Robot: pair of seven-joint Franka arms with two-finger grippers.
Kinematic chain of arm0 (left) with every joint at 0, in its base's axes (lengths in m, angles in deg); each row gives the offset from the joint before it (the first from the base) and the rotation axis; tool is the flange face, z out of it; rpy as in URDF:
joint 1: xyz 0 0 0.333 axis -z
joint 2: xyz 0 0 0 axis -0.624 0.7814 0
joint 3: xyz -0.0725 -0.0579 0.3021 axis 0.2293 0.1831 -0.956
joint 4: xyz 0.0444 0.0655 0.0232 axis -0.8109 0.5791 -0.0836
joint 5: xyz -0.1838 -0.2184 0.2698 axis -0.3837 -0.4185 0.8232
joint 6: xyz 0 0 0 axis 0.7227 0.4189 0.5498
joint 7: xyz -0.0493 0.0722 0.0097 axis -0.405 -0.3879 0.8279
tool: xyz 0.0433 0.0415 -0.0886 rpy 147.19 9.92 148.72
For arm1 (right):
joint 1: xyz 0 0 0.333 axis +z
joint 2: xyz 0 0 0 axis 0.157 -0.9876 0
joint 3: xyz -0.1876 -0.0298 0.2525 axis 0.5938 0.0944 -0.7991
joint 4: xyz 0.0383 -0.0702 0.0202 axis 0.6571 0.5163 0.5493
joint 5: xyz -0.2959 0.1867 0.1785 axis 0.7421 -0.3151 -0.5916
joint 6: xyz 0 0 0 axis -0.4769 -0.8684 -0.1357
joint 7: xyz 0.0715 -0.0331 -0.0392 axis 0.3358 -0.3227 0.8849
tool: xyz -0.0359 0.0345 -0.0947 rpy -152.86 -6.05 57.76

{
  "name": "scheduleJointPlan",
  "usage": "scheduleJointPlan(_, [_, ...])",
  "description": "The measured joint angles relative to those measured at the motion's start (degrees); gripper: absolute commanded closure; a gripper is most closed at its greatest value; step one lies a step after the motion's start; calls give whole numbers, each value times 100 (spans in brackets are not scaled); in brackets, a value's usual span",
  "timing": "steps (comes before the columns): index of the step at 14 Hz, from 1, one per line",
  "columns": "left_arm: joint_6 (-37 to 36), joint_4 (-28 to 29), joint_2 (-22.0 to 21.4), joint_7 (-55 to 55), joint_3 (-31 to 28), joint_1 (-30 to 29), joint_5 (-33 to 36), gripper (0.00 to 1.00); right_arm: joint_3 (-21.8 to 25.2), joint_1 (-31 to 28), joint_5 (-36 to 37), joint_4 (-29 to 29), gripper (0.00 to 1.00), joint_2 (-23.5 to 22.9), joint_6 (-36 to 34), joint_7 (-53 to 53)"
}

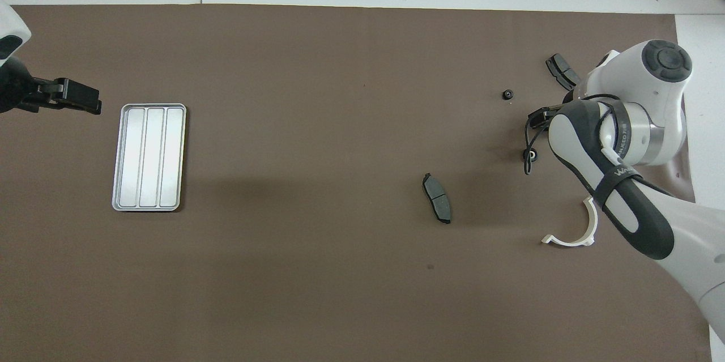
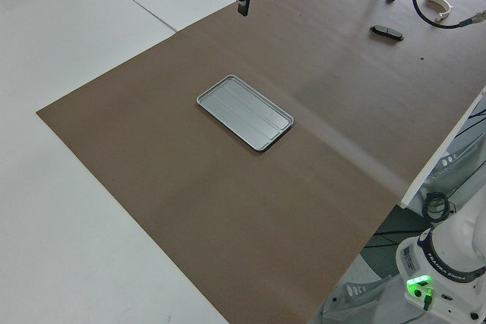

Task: Pick bearing gear from pile to tray
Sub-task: 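Lower and close the right gripper on the black bearing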

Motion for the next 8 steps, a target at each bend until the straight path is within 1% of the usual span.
scheduleJointPlan(1, [0,0,0,0,0,0,0,0,1,0,0,50,31,0,72,0])
scheduleJointPlan(2, [0,0,0,0,0,0,0,0,2,0,0,93,37,-1,120,0])
scheduleJointPlan(8, [0,0,0,0,0,0,0,0,4,0,-1,136,38,-1,146,0])
